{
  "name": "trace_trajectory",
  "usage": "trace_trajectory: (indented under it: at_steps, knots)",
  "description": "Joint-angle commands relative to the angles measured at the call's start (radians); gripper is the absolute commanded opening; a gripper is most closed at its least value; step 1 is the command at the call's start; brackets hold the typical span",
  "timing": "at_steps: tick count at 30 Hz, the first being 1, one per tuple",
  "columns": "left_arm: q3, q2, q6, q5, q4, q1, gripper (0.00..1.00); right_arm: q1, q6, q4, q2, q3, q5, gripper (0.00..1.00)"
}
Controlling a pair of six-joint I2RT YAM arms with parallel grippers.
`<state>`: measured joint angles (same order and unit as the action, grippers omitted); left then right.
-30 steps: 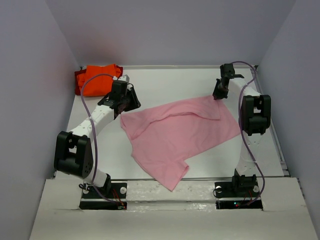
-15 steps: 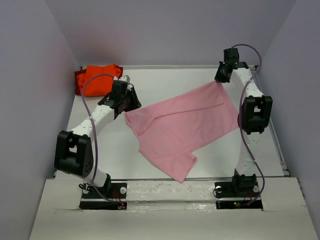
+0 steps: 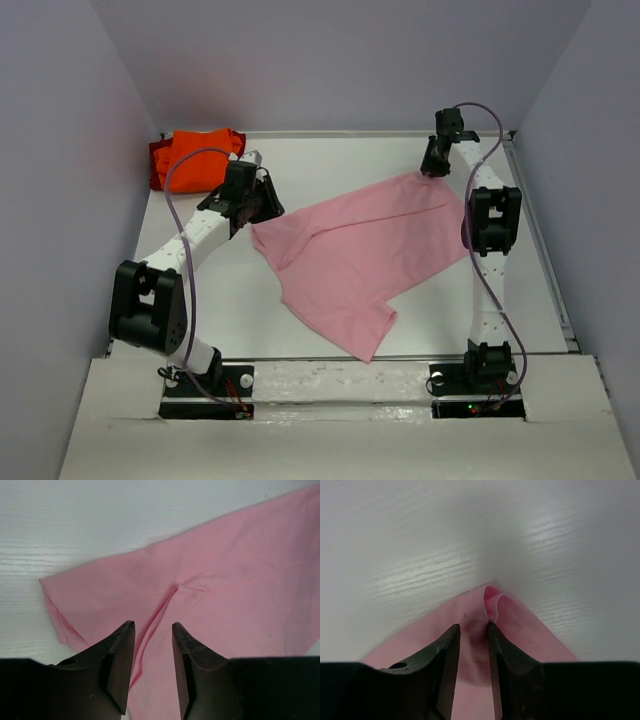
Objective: Fold and stack the t-shirts
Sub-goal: Fold the tshirt
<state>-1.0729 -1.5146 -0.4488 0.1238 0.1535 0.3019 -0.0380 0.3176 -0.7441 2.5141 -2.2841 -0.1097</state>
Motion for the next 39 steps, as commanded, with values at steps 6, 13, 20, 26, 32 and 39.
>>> trace_trajectory:
  at_steps: [6, 13, 20, 26, 32, 39]
  knots:
    - [0.005, 0.002, 0.019, 0.017, -0.025, 0.008, 0.45, 0.015, -0.011, 0.037, -0.196, 0.178, -0.044, 0.35]
    - [0.007, 0.014, 0.019, 0.016, -0.025, 0.011, 0.45, 0.015, 0.012, 0.048, -0.244, 0.284, -0.053, 0.35]
    - [0.005, 0.016, 0.021, 0.022, -0.026, 0.011, 0.45, 0.015, 0.008, 0.049, -0.288, 0.377, -0.166, 0.35]
    - [0.011, 0.014, 0.018, 0.027, -0.029, 0.016, 0.45, 0.015, -0.02, 0.074, -0.302, 0.347, -0.18, 0.2]
    - [0.01, 0.016, 0.025, 0.008, -0.026, 0.022, 0.45, 0.015, -0.002, 0.022, -0.239, 0.238, -0.085, 0.0]
    - [0.007, -0.001, 0.025, 0.02, -0.025, 0.022, 0.45, 0.015, -0.003, 0.0, -0.155, 0.085, -0.085, 0.0]
